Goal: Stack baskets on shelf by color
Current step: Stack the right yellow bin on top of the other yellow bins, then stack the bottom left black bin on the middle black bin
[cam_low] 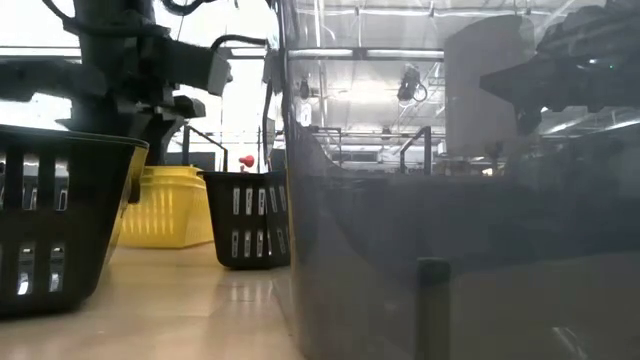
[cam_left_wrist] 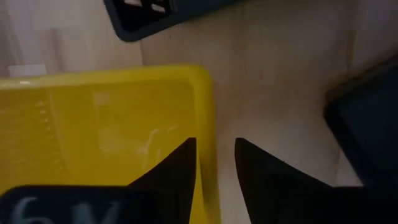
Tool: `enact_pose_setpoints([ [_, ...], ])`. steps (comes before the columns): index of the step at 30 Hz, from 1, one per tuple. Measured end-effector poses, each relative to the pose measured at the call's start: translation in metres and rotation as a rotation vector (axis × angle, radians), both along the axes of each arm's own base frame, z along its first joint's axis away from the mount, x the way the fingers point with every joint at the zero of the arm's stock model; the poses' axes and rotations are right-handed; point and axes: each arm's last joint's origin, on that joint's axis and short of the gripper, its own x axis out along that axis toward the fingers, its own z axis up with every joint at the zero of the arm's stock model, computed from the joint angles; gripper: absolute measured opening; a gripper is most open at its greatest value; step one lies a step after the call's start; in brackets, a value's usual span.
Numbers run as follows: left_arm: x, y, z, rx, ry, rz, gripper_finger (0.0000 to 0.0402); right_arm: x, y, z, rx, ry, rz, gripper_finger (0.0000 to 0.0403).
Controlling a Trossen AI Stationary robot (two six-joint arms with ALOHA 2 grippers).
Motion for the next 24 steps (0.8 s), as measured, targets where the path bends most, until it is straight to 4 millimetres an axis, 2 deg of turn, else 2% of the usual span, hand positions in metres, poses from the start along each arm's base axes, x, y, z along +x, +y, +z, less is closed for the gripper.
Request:
enact_pose_setpoints([
  [12, -0.001, 0.000, 0.040, -0.020, 0.024, -0.004, 0.0159, 0.000, 0.000, 0.000, 0.000, 0.002, 0.000, 0.0014],
  [19, -0.009, -0.010, 0.062, -0.248, 0.031, -0.039, 0.0149, 0.000, 0.000, 0.000, 0.000, 0.002, 0.000, 0.0014],
  [24, -0.013, -0.024, 0.064, -0.354, 0.047, -0.053, 0.0143, 0.000, 0.000, 0.000, 0.000, -0.001, 0.000, 0.0014],
])
